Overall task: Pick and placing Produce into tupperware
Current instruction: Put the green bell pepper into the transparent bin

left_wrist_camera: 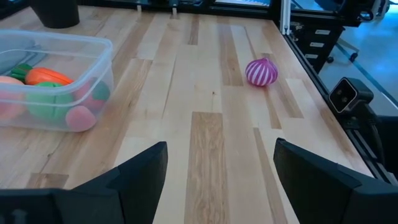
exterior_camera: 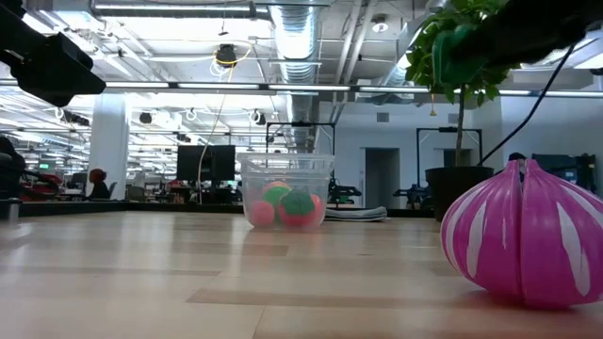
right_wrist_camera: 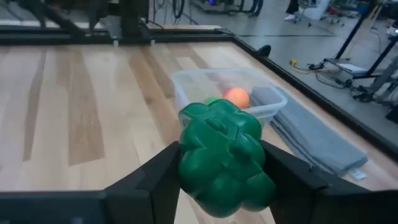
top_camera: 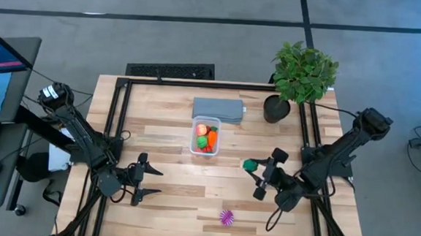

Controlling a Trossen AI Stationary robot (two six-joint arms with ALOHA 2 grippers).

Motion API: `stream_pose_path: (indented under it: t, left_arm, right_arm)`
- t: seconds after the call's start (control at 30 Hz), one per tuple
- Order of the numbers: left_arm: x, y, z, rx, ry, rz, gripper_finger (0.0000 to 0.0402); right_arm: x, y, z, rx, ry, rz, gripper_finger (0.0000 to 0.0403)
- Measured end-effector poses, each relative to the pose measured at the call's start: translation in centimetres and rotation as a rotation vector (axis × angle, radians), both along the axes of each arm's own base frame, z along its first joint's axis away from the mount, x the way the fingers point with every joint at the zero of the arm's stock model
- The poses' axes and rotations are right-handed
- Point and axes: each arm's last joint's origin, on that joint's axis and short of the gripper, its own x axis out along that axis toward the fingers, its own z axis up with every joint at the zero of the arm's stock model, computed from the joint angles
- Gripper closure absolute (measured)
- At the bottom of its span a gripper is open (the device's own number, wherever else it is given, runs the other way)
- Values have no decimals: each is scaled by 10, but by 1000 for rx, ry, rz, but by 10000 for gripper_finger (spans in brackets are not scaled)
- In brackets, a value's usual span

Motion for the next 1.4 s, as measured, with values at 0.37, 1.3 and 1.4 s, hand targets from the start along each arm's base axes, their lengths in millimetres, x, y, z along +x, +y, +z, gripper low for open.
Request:
stream_pose_path:
  t: [0.37,1.3,1.4]
  left_arm:
    - [0,0,-1,6,5,0,120]
    - [0,2,-1,31,-5,36,120]
    - [0,2,-1,32,-8,41,120]
  right_arm:
    - [-6,-34,-41,72,-232,12,184]
    - [67,-155,-27,154,-341,246,183]
    - [86,-166,-33,172,-298,264,185]
